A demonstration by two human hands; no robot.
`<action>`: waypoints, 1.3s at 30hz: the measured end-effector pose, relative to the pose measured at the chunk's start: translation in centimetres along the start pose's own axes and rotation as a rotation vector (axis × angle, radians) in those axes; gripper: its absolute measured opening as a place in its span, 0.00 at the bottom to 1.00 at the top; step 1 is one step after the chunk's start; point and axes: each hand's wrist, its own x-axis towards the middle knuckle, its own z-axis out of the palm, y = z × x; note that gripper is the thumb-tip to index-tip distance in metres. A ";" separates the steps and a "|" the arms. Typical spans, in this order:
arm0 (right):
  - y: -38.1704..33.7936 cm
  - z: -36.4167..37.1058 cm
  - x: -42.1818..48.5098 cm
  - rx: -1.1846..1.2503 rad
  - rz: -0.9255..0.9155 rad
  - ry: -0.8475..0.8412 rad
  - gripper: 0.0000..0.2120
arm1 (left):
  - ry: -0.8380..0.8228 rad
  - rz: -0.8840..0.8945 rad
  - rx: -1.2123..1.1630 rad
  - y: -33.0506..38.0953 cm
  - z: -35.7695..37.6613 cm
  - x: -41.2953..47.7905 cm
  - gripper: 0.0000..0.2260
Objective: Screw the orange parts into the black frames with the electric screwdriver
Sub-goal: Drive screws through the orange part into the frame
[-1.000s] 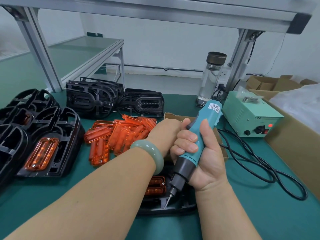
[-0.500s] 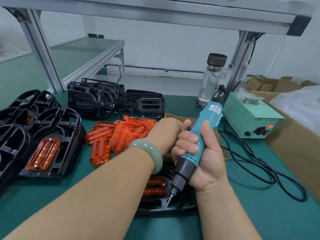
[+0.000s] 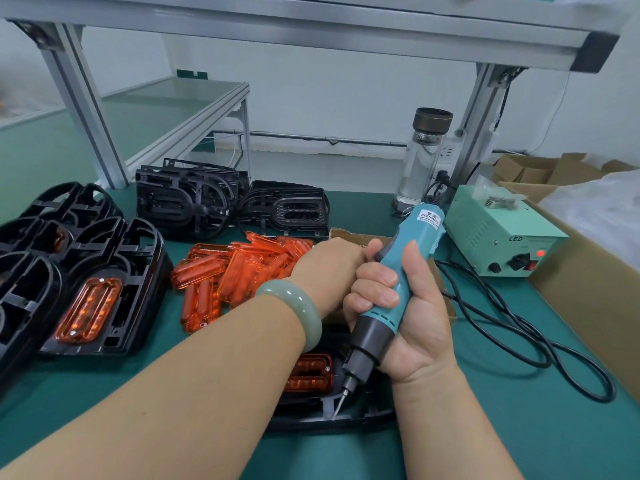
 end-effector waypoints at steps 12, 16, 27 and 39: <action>0.2 0.3 0.3 -0.033 -0.174 0.074 0.26 | 0.363 -0.521 -1.195 -2.2 -0.6 -6.1 0.05; 0.5 0.6 0.3 -0.077 -0.233 0.161 0.14 | 0.484 -0.605 -1.462 -2.8 -0.6 -9.5 0.07; 0.8 0.3 1.0 -0.098 -0.564 0.356 0.09 | 0.684 -0.752 -1.778 -1.6 0.7 -12.0 0.06; 0.6 0.5 1.0 -0.049 -0.661 0.477 0.11 | 0.522 -0.760 -2.009 -0.9 0.9 -12.2 0.08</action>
